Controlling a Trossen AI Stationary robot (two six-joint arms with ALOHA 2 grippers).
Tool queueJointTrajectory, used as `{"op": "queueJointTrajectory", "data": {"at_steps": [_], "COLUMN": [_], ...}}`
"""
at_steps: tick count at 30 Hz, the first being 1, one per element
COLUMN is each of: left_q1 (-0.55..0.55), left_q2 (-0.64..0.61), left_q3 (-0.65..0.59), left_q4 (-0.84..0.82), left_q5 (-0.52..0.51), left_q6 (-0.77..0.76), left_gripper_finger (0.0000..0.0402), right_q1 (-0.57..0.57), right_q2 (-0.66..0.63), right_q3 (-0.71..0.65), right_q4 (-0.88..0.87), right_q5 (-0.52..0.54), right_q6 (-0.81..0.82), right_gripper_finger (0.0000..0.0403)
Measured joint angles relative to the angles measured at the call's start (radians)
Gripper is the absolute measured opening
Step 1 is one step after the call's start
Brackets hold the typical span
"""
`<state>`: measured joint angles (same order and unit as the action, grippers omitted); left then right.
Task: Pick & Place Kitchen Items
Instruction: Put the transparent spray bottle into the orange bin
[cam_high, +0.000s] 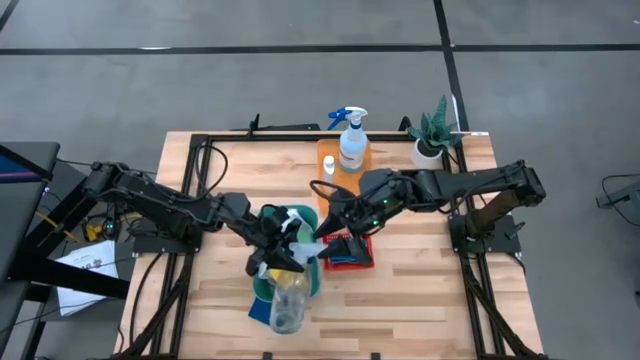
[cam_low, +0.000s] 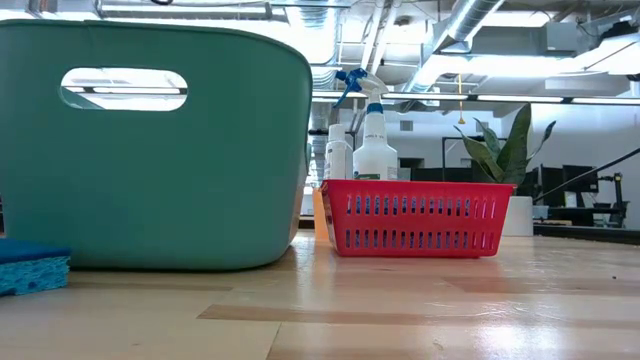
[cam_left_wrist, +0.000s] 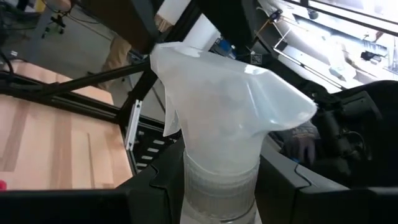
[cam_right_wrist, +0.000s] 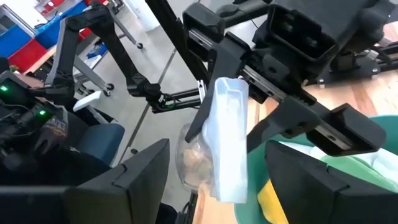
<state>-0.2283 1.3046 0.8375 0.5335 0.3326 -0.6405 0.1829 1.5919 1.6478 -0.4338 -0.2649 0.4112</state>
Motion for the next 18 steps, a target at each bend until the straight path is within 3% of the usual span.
{"op": "queueJointTrajectory", "data": {"at_steps": [18], "left_q1": [0.021], "left_q2": [0.0], "left_q3": [0.0], "left_q4": [0.069], "left_q5": [-0.056], "left_q6": [0.012], "left_gripper_finger": [0.0134], "right_q1": [-0.02], "right_q2": [0.017], "right_q3": [0.002], "right_q4": [0.094], "right_q5": [0.027], "right_q6": [0.015], "right_gripper_finger": [0.0255]}}
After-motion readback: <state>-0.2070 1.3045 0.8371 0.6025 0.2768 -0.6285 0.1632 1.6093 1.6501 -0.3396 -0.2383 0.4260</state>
